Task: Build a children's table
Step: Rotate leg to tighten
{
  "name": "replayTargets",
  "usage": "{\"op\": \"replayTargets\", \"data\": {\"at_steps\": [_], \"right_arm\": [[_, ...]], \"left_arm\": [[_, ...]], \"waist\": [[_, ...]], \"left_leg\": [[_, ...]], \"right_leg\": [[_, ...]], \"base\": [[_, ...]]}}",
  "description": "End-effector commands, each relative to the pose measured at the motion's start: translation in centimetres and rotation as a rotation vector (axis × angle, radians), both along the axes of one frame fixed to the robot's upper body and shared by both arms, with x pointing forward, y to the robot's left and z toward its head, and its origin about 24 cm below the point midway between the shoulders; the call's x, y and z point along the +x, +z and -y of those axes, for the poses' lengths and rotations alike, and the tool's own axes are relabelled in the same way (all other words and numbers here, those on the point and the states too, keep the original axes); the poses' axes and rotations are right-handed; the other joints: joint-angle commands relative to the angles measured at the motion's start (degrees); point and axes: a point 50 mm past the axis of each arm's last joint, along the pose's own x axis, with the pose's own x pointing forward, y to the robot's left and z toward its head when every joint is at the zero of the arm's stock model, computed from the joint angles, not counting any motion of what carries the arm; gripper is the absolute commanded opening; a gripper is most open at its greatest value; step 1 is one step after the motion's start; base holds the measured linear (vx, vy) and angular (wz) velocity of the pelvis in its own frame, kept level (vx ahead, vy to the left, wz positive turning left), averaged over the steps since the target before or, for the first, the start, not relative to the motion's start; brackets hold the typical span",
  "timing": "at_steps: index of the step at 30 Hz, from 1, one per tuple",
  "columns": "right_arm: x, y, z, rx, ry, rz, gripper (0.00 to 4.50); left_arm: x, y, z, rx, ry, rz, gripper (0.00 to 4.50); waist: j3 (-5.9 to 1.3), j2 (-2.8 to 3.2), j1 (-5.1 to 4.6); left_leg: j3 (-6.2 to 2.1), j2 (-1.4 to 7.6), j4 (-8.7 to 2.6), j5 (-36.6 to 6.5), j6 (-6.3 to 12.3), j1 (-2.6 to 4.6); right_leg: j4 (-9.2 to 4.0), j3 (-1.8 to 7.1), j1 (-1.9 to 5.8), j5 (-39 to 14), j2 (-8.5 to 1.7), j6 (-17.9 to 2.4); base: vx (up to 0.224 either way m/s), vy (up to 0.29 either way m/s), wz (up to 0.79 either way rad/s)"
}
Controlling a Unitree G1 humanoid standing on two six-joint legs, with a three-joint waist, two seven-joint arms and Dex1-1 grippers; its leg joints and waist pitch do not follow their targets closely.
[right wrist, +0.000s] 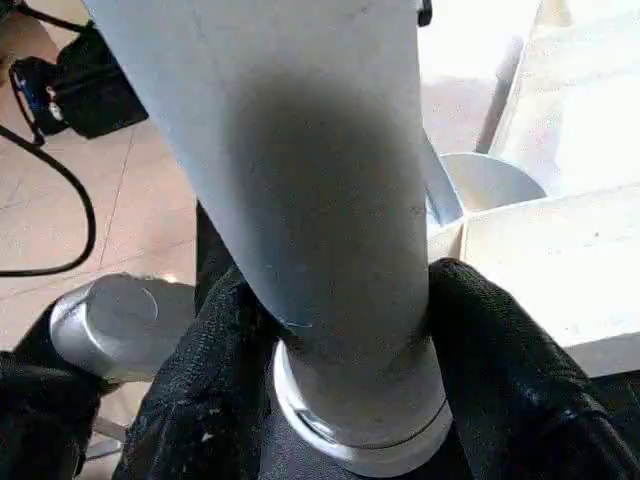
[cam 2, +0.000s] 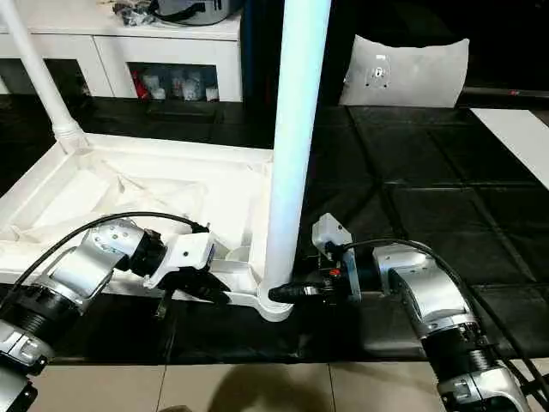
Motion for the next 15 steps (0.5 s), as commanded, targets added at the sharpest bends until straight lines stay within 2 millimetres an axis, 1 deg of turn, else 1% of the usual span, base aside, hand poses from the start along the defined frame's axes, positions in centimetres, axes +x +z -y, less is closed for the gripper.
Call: {"op": "replayTargets", "data": {"at_steps": [1,2,3,4,5,6,7,8,9,10,11,12,13,14,15], "right_arm": [[-0.5,0.1,-0.9,0.055,0.008,-0.026,2.02],[-0.5,0.0,-1.5,0.072,-0.052,-0.030,2.02],[-0.5,0.0,-1.5,0.072,-0.052,-0.030,2.02],[-0.5,-0.3,-2.0,0.063,-0.100,-0.018,2.02],[-0.3,-0.6,-2.6,0.044,-0.163,0.003,2.02],[-0.1,-0.8,-3.0,0.036,-0.212,0.016,2.01],[0.1,-0.9,-3.3,0.034,-0.258,0.027,2.01],[0.4,-1.0,-3.7,0.036,-0.318,0.030,2.00],[1.0,-1.2,-4.3,0.033,-0.413,0.035,1.99],[1.3,-1.3,-4.7,0.031,-0.474,0.036,1.99],[1.8,-1.3,-5.2,0.046,-0.549,0.025,1.98],[2.3,-1.3,-5.7,0.064,-0.621,0.014,1.98],[2.7,-1.2,-6.1,0.071,-0.674,0.004,1.97],[3.0,-1.2,-6.7,0.063,-0.718,0.008,1.95],[3.0,-1.2,-6.7,0.063,-0.718,0.008,1.95]], "left_arm": [[0.6,1.0,1.0,-0.039,0.037,0.033,0.00],[1.2,1.3,1.5,-0.074,0.121,0.034,0.00],[1.2,1.3,1.5,-0.074,0.121,0.034,0.00],[1.5,1.4,1.9,-0.089,0.174,0.036,0.00],[1.9,1.6,2.4,-0.108,0.243,0.041,0.00],[2.3,1.7,2.8,-0.126,0.292,0.041,0.00],[2.5,1.8,3.1,-0.141,0.331,0.040,0.00],[2.8,2.0,3.4,-0.157,0.365,0.040,0.00],[3.1,2.1,4.0,-0.175,0.409,0.039,0.00],[3.2,2.1,4.4,-0.184,0.435,0.038,0.00],[3.4,2.2,4.9,-0.193,0.463,0.044,0.00],[3.6,2.2,5.3,-0.199,0.496,0.052,0.00],[3.8,2.2,5.7,-0.200,0.521,0.059,0.00],[4.1,2.3,6.2,-0.210,0.566,0.072,0.00],[4.1,2.3,6.2,-0.210,0.566,0.072,0.00]], "waist": [[-4.17,-0.36,-0.27],[-4.07,-0.14,-0.44],[-4.13,-0.22,-0.36],[-4.12,-0.32,-0.50],[-3.93,-0.38,-0.84],[-3.96,-0.39,-0.92],[-3.89,-0.21,-1.12],[-3.86,-0.45,-1.76],[-3.90,-0.44,-2.01],[-3.88,-0.47,-2.66],[-3.91,-0.36,-3.43],[-4.03,-0.44,-3.69],[-4.05,-0.36,-4.03],[-4.12,0.08,-4.34],[-4.16,-0.09,-4.70]], "left_leg": [[-0.44,2.58,-4.19,-11.43,2.14,0.90],[-0.46,2.62,-4.31,-11.66,1.91,0.84],[-0.52,2.61,-4.26,-12.01,1.64,1.07],[-0.53,2.52,-4.26,-12.64,1.58,0.96],[-0.64,2.31,-4.39,-13.40,0.93,0.76],[-0.65,2.26,-4.32,-13.50,0.65,0.89],[-0.72,2.01,-4.23,-13.85,0.38,0.96],[-0.83,1.83,-4.27,-14.27,0.21,0.66],[-0.87,1.76,-4.24,-14.52,0.23,0.63],[-0.90,1.60,-4.12,-14.70,0.19,0.61],[-1.07,1.49,-4.14,-14.79,-0.05,0.31],[-1.19,1.42,-4.09,-14.90,0.00,0.25],[-1.17,1.41,-4.05,-14.79,0.32,0.33],[-1.12,1.36,-3.95,-14.59,0.66,0.50],[-1.05,1.36,-3.93,-14.17,0.85,0.31]], "right_leg": [[-3.82,3.26,2.99,-20.67,-3.65,-10.19],[-3.78,3.32,2.93,-20.72,-3.62,-10.20],[-3.91,3.24,2.80,-21.17,-3.61,-10.11],[-3.96,3.17,2.91,-21.71,-3.66,-10.04],[-4.31,3.04,3.03,-24.46,-3.66,-8.65],[-4.38,2.99,2.91,-25.17,-3.67,-8.29],[-4.71,2.82,2.84,-27.01,-3.75,-7.58],[-4.94,2.59,3.05,-28.62,-3.66,-6.62],[-5.07,2.51,3.02,-29.14,-3.62,-6.28],[-5.30,2.37,2.85,-29.96,-3.57,-5.79],[-5.35,2.21,2.95,-30.28,-3.56,-5.56],[-5.41,2.02,3.13,-30.50,-3.56,-5.25],[-5.52,2.05,2.95,-30.24,-3.54,-5.08],[-5.51,2.15,2.80,-28.83,-3.50,-5.76],[-5.45,2.22,2.82,-27.73,-3.36,-6.10]], "base": [[0.000,0.000,0.00],[0.000,0.000,0.00],[0.000,0.000,0.00],[0.000,0.000,0.00],[0.000,0.000,0.00],[0.000,0.000,0.00],[0.000,0.000,0.00],[0.000,0.000,0.00],[0.000,0.000,0.00],[0.000,0.000,0.00],[0.000,0.000,0.00],[0.000,0.000,0.00],[0.000,0.000,0.00],[0.000,0.000,0.00],[0.000,0.000,0.00]]}}
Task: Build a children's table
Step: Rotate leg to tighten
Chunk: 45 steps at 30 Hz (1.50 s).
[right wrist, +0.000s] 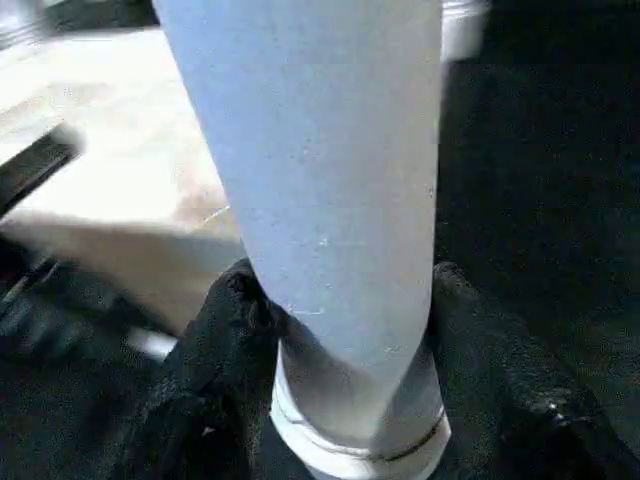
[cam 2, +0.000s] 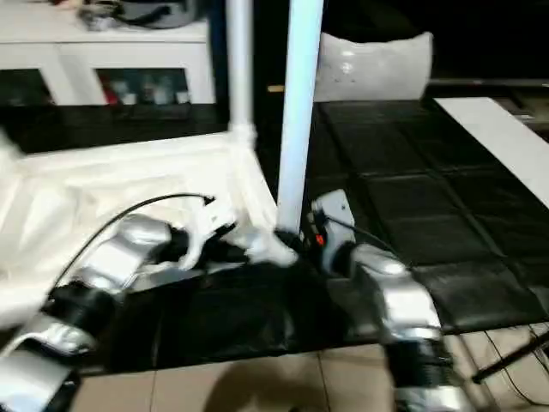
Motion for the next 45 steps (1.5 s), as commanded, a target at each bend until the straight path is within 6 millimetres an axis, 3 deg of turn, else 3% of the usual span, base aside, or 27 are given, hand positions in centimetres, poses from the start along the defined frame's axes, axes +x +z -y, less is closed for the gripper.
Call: {"op": "replayTargets", "data": {"at_steps": [1,3,5,6,8,10,12,18,19,20,26,34,36,37,40,44,45], "right_arm": [[-0.2,-0.4,-4.3,0.043,0.068,-0.044,1.95],[0.3,-0.4,-5.1,0.091,-0.011,-0.047,1.95],[0.4,-0.4,-5.2,0.085,-0.034,-0.048,1.95],[0.4,-0.4,-5.1,0.074,-0.038,-0.039,2.51],[0.4,-0.4,-4.7,0.086,-0.059,-0.026,2.65],[0.5,-0.2,-4.2,0.104,-0.078,-0.013,2.71],[0.6,0.3,-3.2,0.123,-0.115,0.033,3.01],[0.1,1.2,-1.1,0.123,-0.075,0.110,3.51],[-0.1,1.3,-0.8,0.118,-0.042,0.123,3.51],[-0.2,1.4,-0.4,0.104,-0.010,0.135,3.75],[-1.2,1.7,1.9,-0.011,0.224,0.162,4.20],[-1.9,2.1,3.3,-0.109,0.572,0.136,4.20],[-2.1,2.1,3.3,-0.103,0.607,0.119,4.20],[-2.3,2.0,3.3,-0.100,0.664,0.093,4.06],[-2.5,1.9,3.1,-0.101,0.731,0.064,3.86],[-2.6,1.7,3.0,-0.084,0.776,0.032,3.43],[-2.9,1.6,2.9,-0.074,0.810,0.008,3.39]], "left_arm": [[1.3,3.1,2.9,-0.101,0.052,0.130,0.00],[1.9,3.7,3.8,-0.132,0.142,0.182,0.00],[2.0,3.9,4.1,-0.140,0.156,0.180,0.00],[2.0,3.9,4.2,-0.130,0.154,0.180,0.00],[1.9,3.7,4.2,-0.107,0.144,0.180,0.00],[1.8,3.4,4.0,-0.079,0.126,0.179,0.00],[1.7,3.0,3.6,-0.053,0.118,0.172,0.00],[1.7,2.5,2.3,-0.021,0.091,0.171,0.00],[1.7,2.4,2.0,-0.014,0.078,0.170,0.00],[1.6,2.3,1.8,-0.008,0.056,0.170,0.00],[0.7,2.0,0.3,0.036,-0.128,0.160,0.00],[-1.8,1.7,-1.2,0.078,-0.507,0.113,0.00],[-2.0,1.6,-1.3,0.083,-0.529,0.102,0.00],[-2.3,1.5,-1.5,0.094,-0.566,0.085,0.00],[-2.9,1.4,-1.8,0.101,-0.633,0.079,0.00],[-3.4,1.2,-2.0,0.107,-0.685,0.055,0.00],[-3.6,1.2,-2.2,0.108,-0.699,0.049,0.00]], "waist": [[-4.24,-0.13,0.26],[-4.35,-0.16,0.12],[-4.67,-0.19,0.60],[-4.73,-0.16,0.68],[-4.91,-0.08,0.69],[-4.90,-0.07,0.71],[-4.75,-0.09,0.78],[-4.47,-0.23,0.51],[-4.41,0.03,0.39],[-4.38,-0.09,0.37],[-4.42,-0.17,0.68],[-4.29,-0.05,2.25],[-4.26,0.04,2.65],[-4.33,-0.39,3.07],[-4.14,-0.25,3.40],[-4.22,-0.57,3.74],[-4.20,-1.29,3.58]], "left_leg": [[-0.91,1.46,-3.96,-13.43,1.34,0.21],[-0.73,1.44,-3.82,-12.69,1.83,0.19],[-0.73,1.66,-3.85,-9.30,2.82,-0.10],[-0.72,1.74,-3.84,-8.46,3.16,-0.10],[-0.63,1.77,-3.70,-6.17,4.57,-0.22],[-0.59,1.77,-3.73,-5.67,5.09,-0.23],[-0.48,1.77,-3.74,-6.21,5.43,-0.14],[-0.63,1.78,-3.95,-9.60,4.74,-0.24],[-0.58,1.78,-3.90,-9.93,4.64,-0.12],[-0.59,1.78,-3.91,-10.01,4.60,-0.14],[-0.54,1.89,-3.79,-10.42,5.22,-0.08],[-0.47,2.40,-4.02,-11.59,4.15,0.44],[-0.40,2.53,-4.06,-11.38,4.11,0.50],[-0.42,2.57,-4.06,-11.29,4.17,0.60],[-0.32,2.65,-4.11,-11.59,3.91,0.61],[-0.40,2.72,-4.19,-11.79,3.00,0.63],[-0.28,2.66,-4.17,-11.49,3.21,0.46]], "right_leg": [[-5.11,2.42,2.95,-25.83,-3.33,-6.83],[-4.85,2.55,2.84,-23.44,-3.29,-8.04],[-4.04,2.80,3.28,-17.59,-3.30,-9.70],[-3.81,2.85,3.32,-15.82,-3.26,-10.15],[-3.05,3.01,3.56,-10.48,-3.27,-11.92],[-2.93,3.03,3.65,-9.27,-3.28,-12.58],[-3.04,3.06,3.69,-9.77,-3.35,-12.94],[-3.74,2.91,3.88,-15.34,-3.27,-10.65],[-3.87,2.93,3.68,-16.11,-3.31,-10.55],[-4.04,2.89,3.72,-16.52,-3.24,-10.34],[-3.90,3.02,3.70,-16.43,-3.28,-10.69],[-3.66,3.24,3.27,-16.78,-3.52,-12.02],[-3.47,3.34,3.26,-15.85,-3.50,-12.37],[-3.23,3.29,3.27,-16.13,-3.57,-12.41],[-3.43,3.31,3.11,-17.23,-3.53,-12.04],[-3.33,3.38,3.20,-18.48,-3.67,-11.52],[-3.39,3.40,3.22,-18.50,-3.63,-11.24]], "base": [[0.000,0.000,0.00],[0.000,0.000,0.00],[0.000,0.000,0.00],[0.000,0.000,0.00],[0.000,0.000,0.00],[0.000,0.000,0.00],[0.000,0.000,0.00],[0.000,0.000,0.00],[0.000,0.000,0.00],[0.000,0.000,0.00],[0.000,0.000,0.00],[0.000,0.000,0.00],[0.000,0.000,0.00],[0.000,0.000,0.00],[0.000,0.000,0.00],[0.000,0.000,0.00],[0.000,0.000,0.00]]}}
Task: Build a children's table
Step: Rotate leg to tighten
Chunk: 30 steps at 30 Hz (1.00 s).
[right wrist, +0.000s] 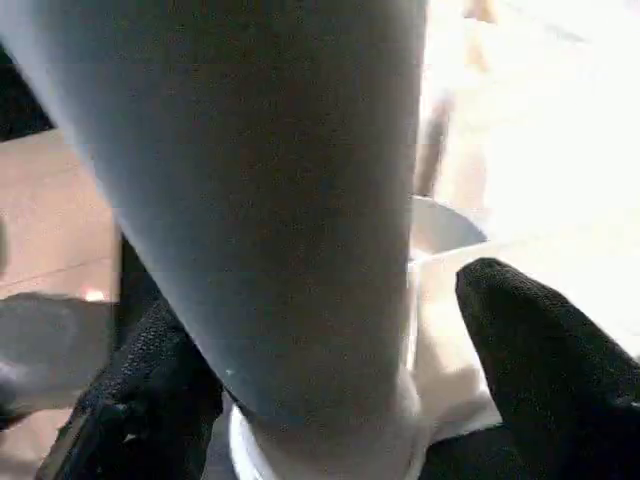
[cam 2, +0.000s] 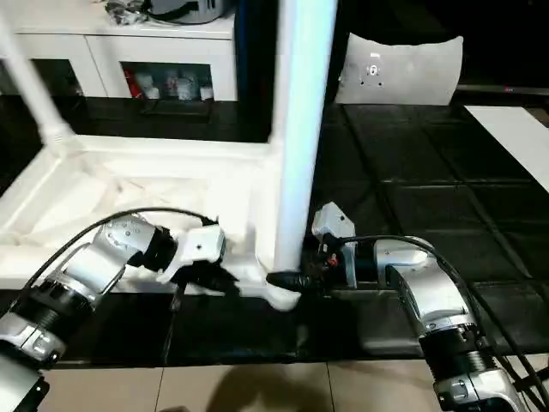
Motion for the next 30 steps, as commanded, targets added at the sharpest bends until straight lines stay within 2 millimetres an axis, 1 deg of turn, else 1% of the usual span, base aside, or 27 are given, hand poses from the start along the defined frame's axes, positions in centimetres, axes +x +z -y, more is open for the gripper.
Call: {"op": "replayTargets", "data": {"at_steps": [1,2,3,4,5,6,8,11,12,13,16,17,18,21,22,23,24,25,26,27,28,29,30], "right_arm": [[-0.1,0.2,0.0,-0.011,0.038,-0.028,3.34],[-0.3,0.1,0.0,-0.010,0.058,-0.041,3.25],[-0.3,0.1,0.0,-0.010,0.058,-0.041,3.25],[-0.4,0.1,0.0,-0.011,0.069,-0.049,3.25],[-0.4,0.1,0.0,-0.011,0.069,-0.049,2.99],[-0.5,0.1,0.1,-0.015,0.079,-0.054,2.99],[-0.6,0.0,0.3,-0.023,0.094,-0.063,2.79],[-0.7,0.0,0.4,-0.026,0.106,-0.070,2.67],[-0.7,0.0,0.4,-0.025,0.106,-0.071,2.46],[-0.7,0.0,0.4,-0.024,0.111,-0.076,2.41],[-0.8,0.0,0.3,-0.022,0.120,-0.083,2.17],[-0.9,0.0,0.3,-0.022,0.121,-0.084,2.17],[-0.9,0.0,0.2,-0.016,0.123,-0.091,2.11],[-1.1,-0.1,-0.4,0.030,0.106,-0.114,2.05],[-1.2,-0.1,-0.5,0.039,0.100,-0.117,2.05],[-1.1,-0.2,-1.2,0.060,0.035,-0.141,2.04],[-1.1,-0.2,-1.2,0.060,0.035,-0.141,2.04],[-1.1,-0.2,-1.2,0.060,0.035,-0.141,2.04],[-0.6,-0.6,-2.1,0.053,-0.079,-0.123,2.04],[-0.6,-0.6,-2.1,0.053,-0.079,-0.123,2.04],[-0.1,-0.7,-2.6,0.047,-0.163,-0.104,2.04],[0.4,-0.8,-3.0,0.049,-0.242,-0.095,2.04],[0.9,-0.9,-3.5,0.049,-0.321,-0.090,2.04]], "left_arm": [[-0.7,0.5,0.8,0.001,-0.109,0.008,0.00],[-0.7,0.5,0.7,0.001,-0.111,0.009,0.00],[-0.7,0.5,0.7,0.001,-0.111,0.009,0.00],[-0.7,0.6,0.7,0.003,-0.113,0.011,0.00],[-0.7,0.6,0.7,0.003,-0.113,0.011,0.00],[-0.6,0.6,0.6,0.005,-0.114,0.013,0.00],[-0.5,0.6,0.5,0.008,-0.115,0.014,0.00],[-0.5,0.6,0.4,0.009,-0.115,0.016,0.00],[-0.5,0.6,0.4,0.009,-0.115,0.016,0.00],[-0.4,0.6,0.4,0.008,-0.112,0.017,0.00],[-0.4,0.6,0.3,0.005,-0.107,0.017,0.00],[-0.4,0.6,0.3,0.005,-0.106,0.016,0.00],[-0.4,0.6,0.3,0.004,-0.102,0.013,0.00],[-0.2,0.6,0.5,-0.012,-0.061,0.001,0.00],[-0.1,0.6,0.5,-0.016,-0.049,0.000,0.00],[0.3,0.8,1.0,-0.046,0.020,-0.004,0.00],[0.3,0.8,1.0,-0.046,0.020,-0.004,0.00],[0.3,0.8,1.0,-0.046,0.020,-0.004,0.00],[0.9,1.2,1.5,-0.072,0.110,-0.008,0.00],[0.9,1.2,1.5,-0.072,0.110,-0.008,0.00],[1.2,1.4,1.9,-0.090,0.165,-0.005,0.00],[1.6,1.5,2.3,-0.107,0.218,-0.005,0.00],[1.9,1.7,2.8,-0.129,0.267,-0.006,0.00]], "waist": [[-4.19,-0.77,-0.20],[-4.14,-0.69,-0.26],[-4.17,-0.71,-0.24],[-4.14,-1.02,-0.31],[-4.16,-0.99,-0.27],[-4.18,-0.92,-0.28],[-4.19,-0.96,-0.24],[-4.24,-0.98,-0.22],[-4.27,-0.99,-0.23],[-4.28,-1.17,-0.26],[-4.21,-1.13,-0.25],[-4.21,-0.94,-0.27],[-4.22,-1.01,-0.31],[-4.24,-0.90,-0.25],[-4.22,-0.95,-0.24],[-4.24,-0.98,-0.24],[-4.11,-1.04,-0.15],[-4.09,-1.05,-0.32],[-3.89,-1.01,-0.52],[-3.82,-1.01,-0.70],[-3.69,-0.89,-1.02],[-3.69,-0.98,-1.48],[-3.63,-0.88,-1.57]], "left_leg": [[-0.42,2.57,-4.13,-10.99,3.24,0.65],[-0.40,2.61,-4.14,-11.18,3.06,0.73],[-0.37,2.62,-4.11,-11.39,2.96,0.81],[-0.37,2.62,-4.14,-11.51,2.86,0.75],[-0.40,2.58,-4.12,-11.40,2.82,0.71],[-0.42,2.58,-4.12,-11.14,2.73,0.67],[-0.42,2.60,-4.09,-11.14,2.79,0.72],[-0.40,2.59,-4.07,-10.63,2.96,0.68],[-0.39,2.57,-4.04,-10.46,3.00,0.67],[-0.37,2.58,-4.03,-10.16,3.14,0.65],[-0.34,2.55,-4.01,-10.51,3.05,0.71],[-0.36,2.58,-4.03,-10.60,2.92,0.72],[-0.36,2.58,-4.04,-10.67,2.87,0.72],[-0.40,2.61,-4.08,-10.67,2.79,0.73],[-0.39,2.56,-4.06,-10.75,2.72,0.70],[-0.37,2.55,-4.06,-10.77,2.72,0.70],[-0.42,2.50,-4.12,-10.50,2.48,0.74],[-0.43,2.48,-4.14,-10.98,2.40,0.70],[-0.44,2.34,-4.16,-12.50,1.81,0.89],[-0.44,2.32,-4.17,-12.80,1.45,0.97],[-0.64,2.17,-4.19,-14.10,0.88,0.99],[-0.76,1.99,-4.14,-14.68,0.20,0.90],[-0.84,1.88,-4.11,-15.23,-0.13,1.03]], "right_leg": [[-3.43,3.28,3.28,-19.28,-3.68,-10.90],[-3.60,3.29,3.14,-20.08,-3.68,-10.57],[-3.68,3.29,3.10,-20.31,-3.70,-10.50],[-3.70,3.31,3.12,-20.66,-3.69,-10.32],[-3.66,3.30,3.15,-20.83,-3.72,-10.20],[-3.65,3.31,3.14,-20.90,-3.73,-10.05],[-3.68,3.31,3.13,-20.69,-3.71,-10.04],[-3.58,3.29,3.14,-20.03,-3.68,-10.23],[-3.56,3.29,3.14,-19.79,-3.65,-10.29],[-3.45,3.30,3.15,-19.47,-3.63,-10.43],[-3.65,3.27,3.07,-20.66,-3.66,-10.11],[-3.70,3.28,3.06,-20.56,-3.63,-10.12],[-3.67,3.27,3.08,-20.46,-3.61,-10.13],[-3.55,3.25,3.12,-19.82,-3.57,-10.35],[-3.57,3.25,3.16,-19.96,-3.58,-10.39],[-3.63,3.24,3.16,-20.14,-3.60,-10.31],[-3.69,3.24,3.13,-20.60,-3.57,-10.13],[-3.75,3.22,3.15,-21.53,-3.63,-9.95],[-4.31,3.10,2.92,-24.89,-3.61,-8.74],[-4.39,3.12,2.83,-25.86,-3.63,-8.43],[-4.78,2.86,2.76,-28.65,-3.68,-7.52],[-5.00,2.60,2.76,-30.81,-3.60,-6.33],[-5.25,2.41,2.60,-32.10,-3.61,-5.74]], "base": [[0.000,0.000,0.00],[0.000,0.000,0.00],[0.000,0.000,0.00],[0.000,0.000,0.00],[0.000,0.000,0.00],[0.000,0.000,0.00],[0.000,0.000,0.00],[0.000,0.000,0.00],[0.000,0.000,0.00],[0.000,0.000,0.00],[0.000,0.000,0.00],[0.000,0.000,0.00],[0.000,0.000,0.00],[0.000,0.000,0.00],[0.000,0.000,0.00],[0.000,0.000,0.00],[0.000,0.000,0.00],[0.000,0.000,0.00],[0.000,0.000,0.00],[0.000,0.000,0.00],[0.000,0.000,0.00],[0.000,0.000,0.00],[0.000,0.000,0.00]]}}
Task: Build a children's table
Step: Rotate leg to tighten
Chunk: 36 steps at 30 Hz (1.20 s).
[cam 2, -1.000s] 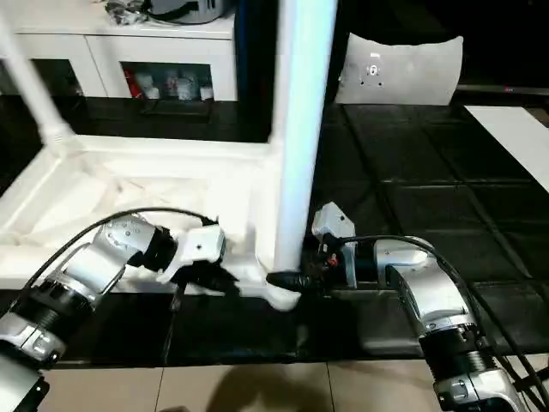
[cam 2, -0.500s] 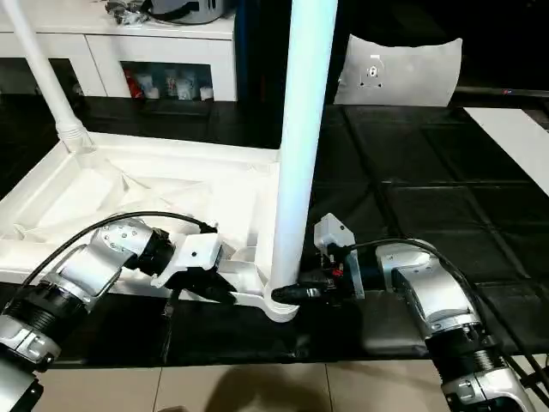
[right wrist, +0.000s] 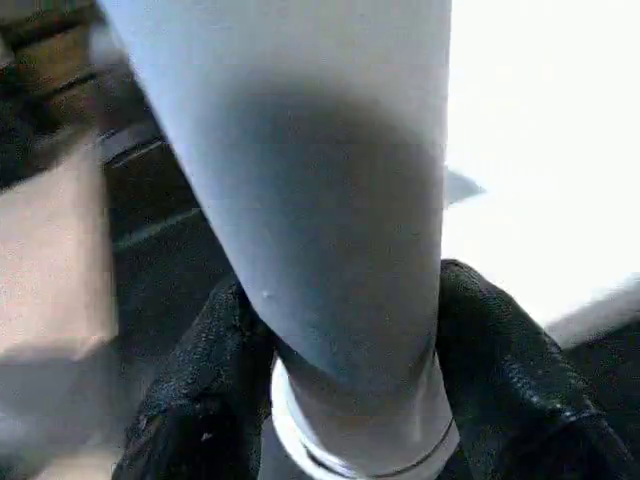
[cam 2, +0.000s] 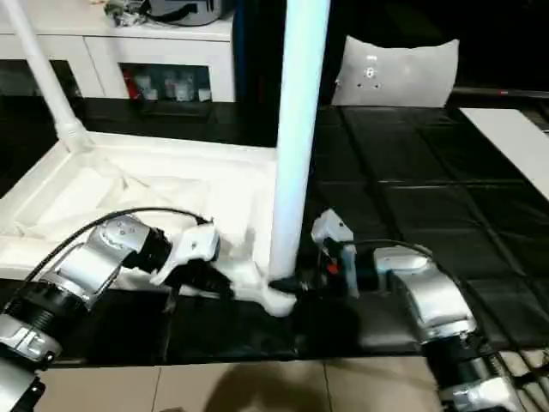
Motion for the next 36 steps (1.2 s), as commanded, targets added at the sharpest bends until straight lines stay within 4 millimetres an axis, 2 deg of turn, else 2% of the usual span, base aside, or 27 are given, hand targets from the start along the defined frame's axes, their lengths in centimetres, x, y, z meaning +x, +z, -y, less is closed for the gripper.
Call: {"op": "replayTargets", "data": {"at_steps": [1,2,3,5,6,7,8,10,11,13,14,16,17,19,21,23,24,28,29,30,31,33,34,35,36], "right_arm": [[0.9,0.1,-2.3,0.001,-0.103,-0.003,2.04],[1.6,0.0,-2.9,-0.013,-0.205,-0.010,2.02],[1.6,0.0,-2.9,-0.013,-0.206,-0.010,2.01],[2.3,0.0,-3.6,-0.035,-0.312,-0.013,2.00],[2.6,0.1,-3.9,-0.043,-0.354,-0.010,2.00],[2.7,0.1,-4.0,-0.045,-0.361,-0.009,2.00],[3.1,0.2,-4.6,-0.054,-0.425,-0.002,2.00],[3.3,0.3,-4.9,-0.049,-0.471,0.012,2.00],[3.4,0.4,-5.0,-0.043,-0.482,0.017,2.33],[3.6,0.6,-5.0,-0.030,-0.505,0.032,2.66],[3.6,0.8,-5.0,-0.017,-0.496,0.041,2.68],[3.5,0.8,-4.9,-0.021,-0.488,0.047,2.76],[3.4,0.9,-4.6,-0.018,-0.484,0.061,2.94],[3.3,0.9,-4.2,-0.012,-0.482,0.068,3.14],[3.2,1.0,-3.3,-0.001,-0.462,0.103,3.33],[3.0,1.0,-2.5,-0.004,-0.437,0.123,3.47],[2.7,1.0,-1.7,0.000,-0.397,0.143,3.55],[1.8,1.3,0.0,0.003,-0.273,0.160,3.85],[1.6,1.4,0.4,-0.008,-0.238,0.168,3.96],[1.4,1.3,0.9,-0.021,-0.205,0.172,4.03],[1.2,1.3,1.3,-0.033,-0.172,0.174,4.10],[0.7,1.3,2.0,-0.060,-0.076,0.177,4.10],[0.6,1.3,2.1,-0.063,-0.068,0.177,4.10],[0.3,1.3,2.4,-0.076,-0.005,0.172,4.10],[0.2,1.3,2.5,-0.079,0.015,0.169,4.10]], "left_arm": [[0.9,2.0,3.5,-0.128,0.049,0.057,0.00],[1.5,2.1,4.3,-0.148,0.141,0.066,0.00],[1.5,2.1,4.3,-0.148,0.142,0.066,0.00],[2.2,2.2,4.9,-0.153,0.237,0.087,0.00],[2.5,2.3,5.3,-0.155,0.276,0.099,0.00],[2.6,2.3,5.3,-0.157,0.284,0.101,0.00],[3.0,2.6,6.0,-0.174,0.352,0.118,0.00],[3.1,2.9,6.6,-0.184,0.385,0.130,0.00],[3.1,3.0,6.8,-0.186,0.387,0.134,0.00],[3.2,3.1,7.0,-0.193,0.391,0.134,0.00],[3.3,3.1,7.1,-0.183,0.387,0.144,0.00],[3.3,3.0,6.8,-0.162,0.371,0.158,0.00],[3.2,2.9,6.6,-0.151,0.350,0.164,0.00],[3.1,2.8,6.4,-0.145,0.343,0.163,0.00],[2.9,2.7,6.0,-0.136,0.315,0.166,0.00],[2.8,2.5,5.6,-0.126,0.293,0.168,0.00],[2.6,2.3,5.2,-0.115,0.254,0.167,0.00],[2.0,1.9,4.3,-0.107,0.162,0.148,0.00],[1.9,1.9,4.1,-0.106,0.139,0.139,0.00],[1.7,1.8,3.9,-0.109,0.101,0.137,0.00],[1.6,1.8,3.6,-0.107,0.075,0.125,0.00],[1.0,1.7,3.1,-0.097,-0.021,0.113,0.00],[1.0,1.7,3.0,-0.096,-0.032,0.111,0.00],[0.6,1.5,2.5,-0.076,-0.093,0.094,0.00],[0.5,1.4,2.4,-0.068,-0.110,0.091,0.00]], "waist": [[-3.62,-0.55,-0.32],[-3.67,-0.48,-1.23],[-3.67,-0.43,-1.57],[-3.80,-0.29,-2.38],[-3.87,-0.33,-2.83],[-3.87,-0.35,-2.99],[-3.98,-0.44,-3.38],[-4.30,-0.51,-3.31],[-4.33,-0.49,-3.09],[-4.47,-0.57,-2.90],[-4.84,-0.45,-2.68],[-5.03,-0.42,-2.57],[-5.16,-0.34,-2.39],[-5.20,-0.25,-2.24],[-5.04,-0.27,-2.02],[-4.84,0.06,-1.88],[-4.71,0.12,-1.54],[-4.57,0.06,-1.32],[-4.49,0.41,-1.16],[-4.40,0.17,-1.09],[-4.30,0.25,-0.84],[-4.09,0.34,-0.53],[-4.22,0.29,-0.34],[-4.15,0.50,-0.21],[-4.09,0.44,-0.16]], "left_leg": [[-0.88,1.77,-4.09,-15.78,-0.22,0.71],[-1.31,1.69,-4.10,-16.47,-0.65,0.28],[-1.30,1.68,-4.07,-16.64,-0.61,0.19],[-1.43,1.55,-3.81,-17.72,-0.45,0.41],[-1.43,1.43,-3.82,-17.16,0.03,0.07],[-1.30,1.35,-3.76,-16.91,0.31,0.06],[-1.11,1.31,-3.66,-15.79,1.07,0.01],[-1.04,1.39,-3.63,-13.74,1.66,-0.16],[-1.01,1.41,-3.67,-12.92,1.91,-0.18],[-0.76,1.45,-3.64,-10.74,2.95,-0.28],[-0.73,1.53,-3.57,-7.49,4.00,-0.51],[-0.66,1.60,-3.43,-4.48,5.32,-0.64],[-0.65,1.62,-3.35,-2.85,6.25,-0.62],[-0.58,1.63,-3.27,-1.44,7.53,-0.68],[-0.47,1.75,-3.28,-2.48,7.94,-0.55],[-0.46,1.87,-3.41,-4.56,7.33,-0.43],[-0.49,1.91,-3.54,-6.56,6.50,-0.24],[-0.48,1.95,-3.67,-9.19,5.59,-0.22],[-0.57,2.03,-3.73,-9.49,5.31,-0.13],[-0.49,1.96,-3.69,-10.30,4.97,-0.14],[-0.54,1.94,-3.74,-11.15,4.75,-0.09],[-0.52,2.07,-3.85,-12.37,4.11,0.19],[-0.67,2.09,-3.93,-13.04,3.80,0.25],[-0.68,2.21,-4.04,-13.36,3.42,0.45],[-0.66,2.22,-4.05,-14.08,3.44,0.59]], "right_leg": [[-5.42,2.30,2.52,-33.00,-3.64,-5.32],[-5.60,1.84,2.89,-34.29,-3.66,-4.08],[-5.64,1.83,2.82,-33.99,-3.57,-4.01],[-5.86,1.68,2.51,-33.47,-3.61,-4.23],[-5.74,1.72,2.71,-32.20,-3.56,-4.63],[-5.90,1.79,2.61,-31.90,-3.50,-4.70],[-5.69,2.03,2.56,-29.92,-3.46,-5.58],[-5.22,2.25,2.77,-26.87,-3.48,-6.69],[-5.08,2.31,2.85,-25.66,-3.47,-6.98],[-4.57,2.62,2.95,-21.42,-3.39,-8.32],[-3.72,2.78,3.37,-15.77,-3.34,-9.95],[-2.94,2.92,3.56,-10.16,-3.24,-11.79],[-2.52,3.01,3.60,-6.94,-3.21,-12.88],[-2.14,3.04,3.68,-4.06,-3.20,-14.13],[-2.36,3.02,3.64,-4.79,-3.32,-14.51],[-2.66,3.00,3.58,-7.23,-3.30,-14.15],[-3.04,2.97,3.61,-9.67,-3.27,-13.38],[-3.30,3.02,3.68,-12.04,-3.27,-12.64],[-3.39,3.01,3.57,-12.73,-3.36,-12.54],[-3.70,2.93,3.53,-14.47,-3.30,-11.93],[-3.96,2.85,3.48,-16.54,-3.38,-11.26],[-4.31,2.88,3.22,-19.38,-3.40,-10.47],[-4.37,2.81,3.30,-20.13,-3.42,-10.14],[-4.26,2.89,3.06,-19.68,-3.39,-10.46],[-4.42,2.87,2.96,-20.03,-3.31,-10.49]], "base": [[0.000,0.000,0.00],[0.000,0.000,0.00],[0.000,0.000,0.00],[0.000,0.000,0.00],[0.000,0.000,0.00],[0.000,0.000,0.00],[0.000,0.000,0.00],[0.000,0.000,0.00],[0.000,0.000,0.00],[0.000,0.000,0.00],[0.000,0.000,0.00],[0.000,0.000,0.00],[0.000,0.000,0.00],[0.000,0.000,0.00],[0.000,0.000,0.00],[0.000,0.000,0.00],[0.000,0.000,0.00],[0.000,0.000,0.00],[0.000,0.000,0.00],[0.000,0.000,0.00],[0.000,0.000,0.00],[0.000,0.000,0.00],[0.000,0.000,0.00],[0.000,0.000,0.00],[0.000,0.000,0.00]]}}
